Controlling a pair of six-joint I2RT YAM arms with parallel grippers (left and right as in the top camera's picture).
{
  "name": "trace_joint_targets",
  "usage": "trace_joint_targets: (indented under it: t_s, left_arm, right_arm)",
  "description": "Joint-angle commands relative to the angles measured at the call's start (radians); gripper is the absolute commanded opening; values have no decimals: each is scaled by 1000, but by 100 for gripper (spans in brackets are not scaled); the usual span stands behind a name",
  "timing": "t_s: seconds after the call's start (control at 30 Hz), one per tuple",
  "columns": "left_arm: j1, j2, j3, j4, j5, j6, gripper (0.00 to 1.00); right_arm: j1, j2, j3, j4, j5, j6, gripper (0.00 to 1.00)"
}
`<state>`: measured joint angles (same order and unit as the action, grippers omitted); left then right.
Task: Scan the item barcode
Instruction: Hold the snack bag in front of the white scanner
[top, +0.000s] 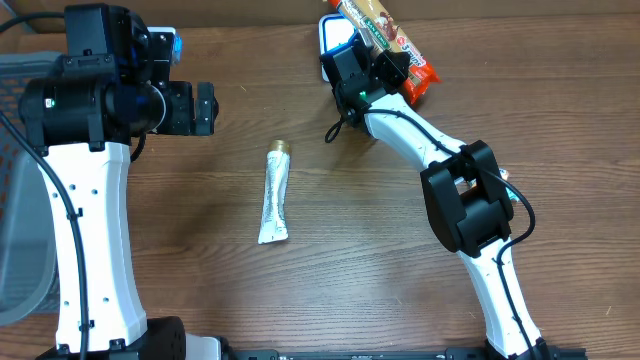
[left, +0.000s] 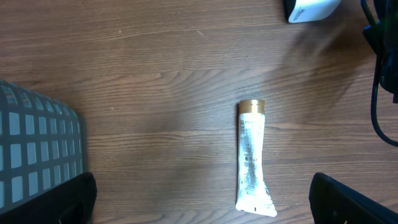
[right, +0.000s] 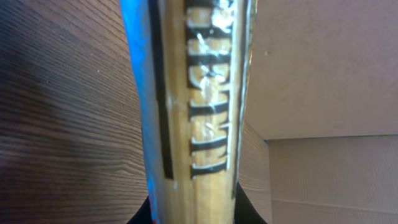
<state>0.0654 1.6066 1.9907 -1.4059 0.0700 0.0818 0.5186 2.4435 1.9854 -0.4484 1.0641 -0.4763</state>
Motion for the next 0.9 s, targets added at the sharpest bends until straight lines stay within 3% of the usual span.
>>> trace_joint_targets:
  t_s: [0.0, 0.2, 0.33, 0.57, 0.67, 0.87]
  left_arm:
    - [2, -2, 15, 4, -3, 12, 100]
    - [2, -2, 15, 4, -3, 12, 100]
    - [2, -2, 15, 4, -3, 12, 100]
    - [2, -2, 15, 4, -3, 12, 100]
    - [2, -2, 15, 4, -3, 12, 100]
    - [2, -2, 15, 4, -3, 12, 100]
  right_arm:
    - [16, -44, 37, 28, 102, 33, 3]
    - [46, -66, 37, -28, 109, 39, 4]
    - [73, -114, 37, -143, 3, 55, 4]
    - [82, -284, 37, -331, -122, 219, 4]
    - [82, -391, 37, -411, -233, 274, 4]
    - [37, -663, 37, -639, -654, 474, 4]
